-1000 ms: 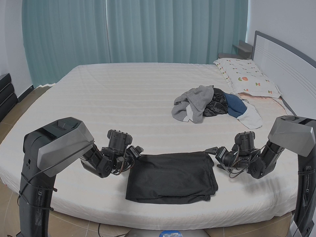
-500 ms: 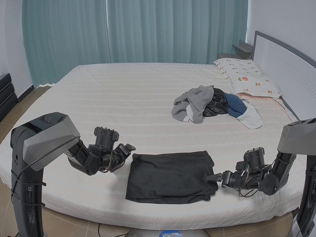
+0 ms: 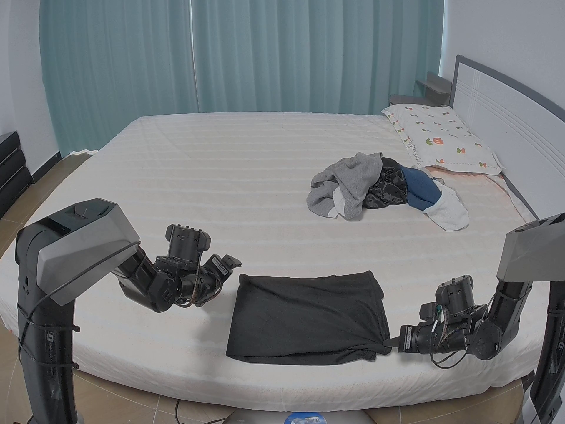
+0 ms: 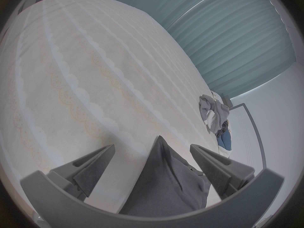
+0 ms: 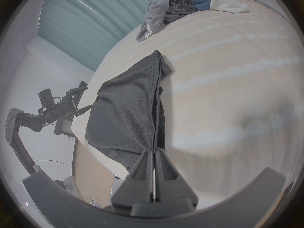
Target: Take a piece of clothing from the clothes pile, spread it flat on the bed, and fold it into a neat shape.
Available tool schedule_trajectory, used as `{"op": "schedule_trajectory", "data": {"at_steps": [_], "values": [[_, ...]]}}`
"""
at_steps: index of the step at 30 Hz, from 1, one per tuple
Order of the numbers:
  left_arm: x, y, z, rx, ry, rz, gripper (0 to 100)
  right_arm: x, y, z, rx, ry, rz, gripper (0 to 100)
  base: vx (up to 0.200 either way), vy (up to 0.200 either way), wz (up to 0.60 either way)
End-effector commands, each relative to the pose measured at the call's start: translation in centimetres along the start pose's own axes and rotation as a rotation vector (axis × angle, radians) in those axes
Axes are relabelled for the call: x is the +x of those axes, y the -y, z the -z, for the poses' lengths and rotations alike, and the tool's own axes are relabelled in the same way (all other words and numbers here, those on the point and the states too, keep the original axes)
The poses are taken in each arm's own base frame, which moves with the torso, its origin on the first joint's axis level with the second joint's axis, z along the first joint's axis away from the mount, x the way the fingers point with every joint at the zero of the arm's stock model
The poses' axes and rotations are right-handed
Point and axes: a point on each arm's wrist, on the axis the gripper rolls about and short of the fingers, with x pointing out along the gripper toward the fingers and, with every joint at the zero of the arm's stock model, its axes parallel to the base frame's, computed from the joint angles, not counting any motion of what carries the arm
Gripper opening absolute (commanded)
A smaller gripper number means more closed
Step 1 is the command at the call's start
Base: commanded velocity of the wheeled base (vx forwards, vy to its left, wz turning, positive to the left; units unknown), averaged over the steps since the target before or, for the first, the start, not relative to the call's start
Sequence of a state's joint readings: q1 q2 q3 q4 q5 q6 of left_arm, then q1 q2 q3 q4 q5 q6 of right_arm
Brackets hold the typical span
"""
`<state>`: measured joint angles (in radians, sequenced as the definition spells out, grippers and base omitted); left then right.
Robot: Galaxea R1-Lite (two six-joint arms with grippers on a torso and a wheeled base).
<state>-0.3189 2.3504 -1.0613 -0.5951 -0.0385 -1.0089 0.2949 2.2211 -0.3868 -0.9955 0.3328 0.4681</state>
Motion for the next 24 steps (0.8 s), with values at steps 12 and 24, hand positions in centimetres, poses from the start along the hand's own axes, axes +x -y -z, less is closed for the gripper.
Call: {"op": "schedule_trajectory", "data": {"at_steps": [12, 24], "values": [[0.0, 0.1, -0.1, 0.0, 0.001, 0.004, 100, -2.6, -0.8, -1.4, -0.006, 0.077, -0.053, 0, 0.0, 0.0, 0.0], [0.0, 0.1, -0.1, -0.001, 0.0, 0.006, 100, -1.8, 0.7, -0.8, 0.014, 0.018, -0.038, 0, 0.0, 0.0, 0.0]]}}
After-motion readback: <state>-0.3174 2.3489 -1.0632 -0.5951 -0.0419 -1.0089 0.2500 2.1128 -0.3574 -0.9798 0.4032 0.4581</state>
